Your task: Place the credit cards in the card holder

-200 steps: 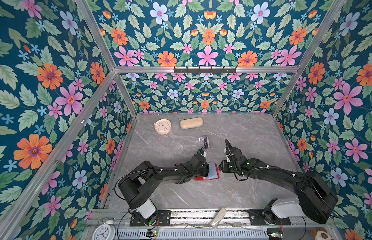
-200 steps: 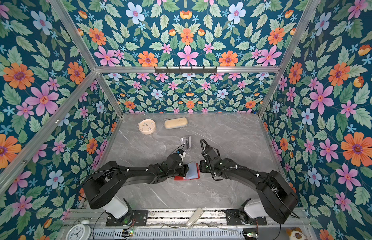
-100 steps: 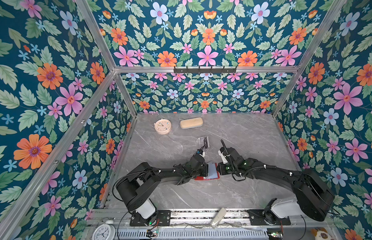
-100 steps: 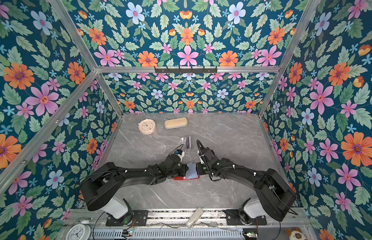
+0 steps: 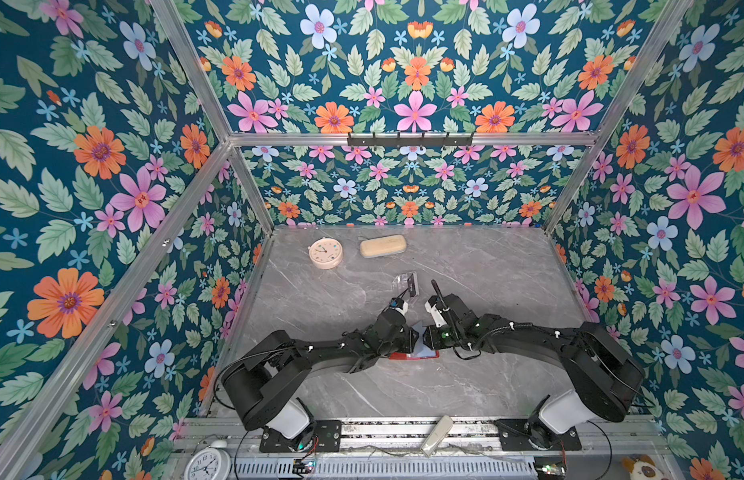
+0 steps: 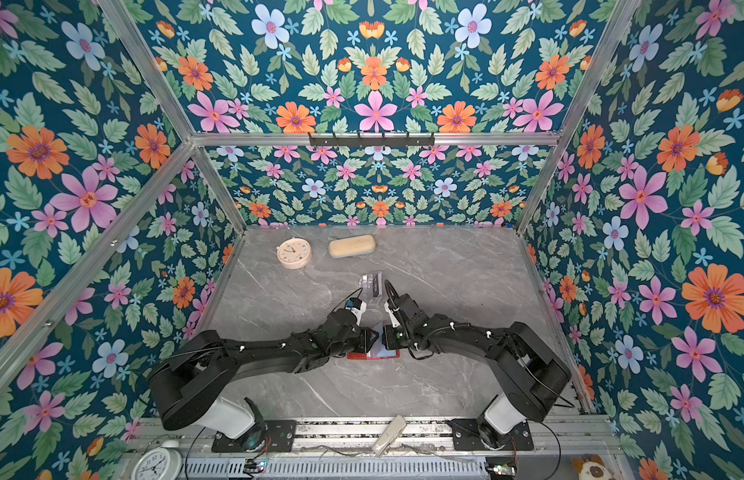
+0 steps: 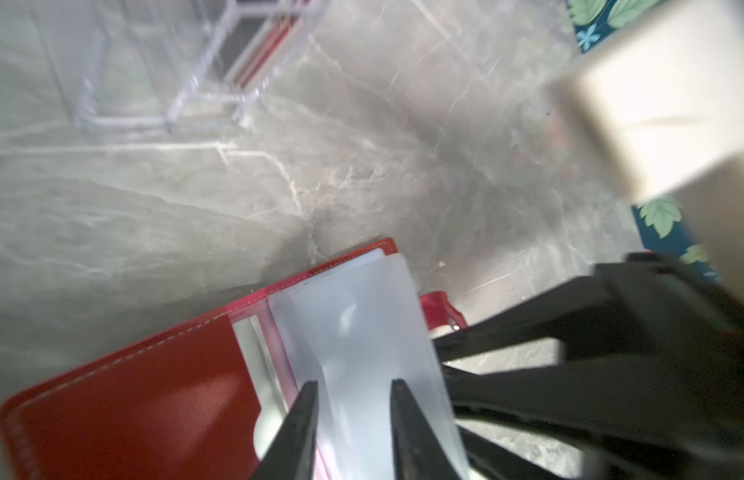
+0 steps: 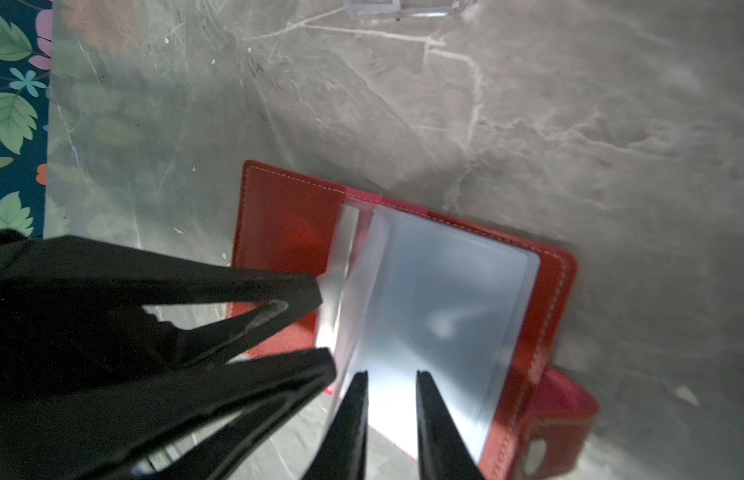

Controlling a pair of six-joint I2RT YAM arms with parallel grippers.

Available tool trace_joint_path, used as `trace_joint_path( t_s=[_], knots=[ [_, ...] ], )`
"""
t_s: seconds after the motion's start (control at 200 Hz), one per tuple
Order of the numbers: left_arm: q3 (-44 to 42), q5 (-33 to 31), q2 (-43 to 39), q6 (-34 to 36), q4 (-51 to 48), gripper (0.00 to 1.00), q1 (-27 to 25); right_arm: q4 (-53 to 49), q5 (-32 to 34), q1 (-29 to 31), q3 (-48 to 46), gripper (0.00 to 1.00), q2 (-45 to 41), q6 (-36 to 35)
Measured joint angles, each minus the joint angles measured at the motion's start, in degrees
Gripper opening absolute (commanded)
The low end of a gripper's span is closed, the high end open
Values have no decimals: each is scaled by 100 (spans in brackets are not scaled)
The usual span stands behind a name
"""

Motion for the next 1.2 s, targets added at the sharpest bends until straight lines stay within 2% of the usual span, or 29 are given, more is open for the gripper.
trace_joint_path(
  t_s=[0.055,0.295,0.445,0.52,0.7,0.87,1.025,1.2],
  knots=[
    [-66,-142,-212,28,-44,39,2,76,-74,0,2,28,37,26],
    [-304,-835,-1145,269,-535,38,2,367,-404,13,90,31,317,105],
    [-400,-957,-1377,365,-632,37,2,470,-522,59,177,31,470,111],
    [-407,-942,-1338,433,-629,36,2,494,-581,66,208,30,535,122],
    [-382,-688,-957,474,-599,28,2,514,-588,70,236,17,772,157],
    [-295,-560,-688,476,-590,22,0,535,-599,68,258,10,859,212],
    [-173,-575,-378,448,-647,17,0,551,-592,70,282,9,894,234],
    [-157,-824,-114,269,-975,17,-4,549,-590,74,284,11,896,251]
  ],
)
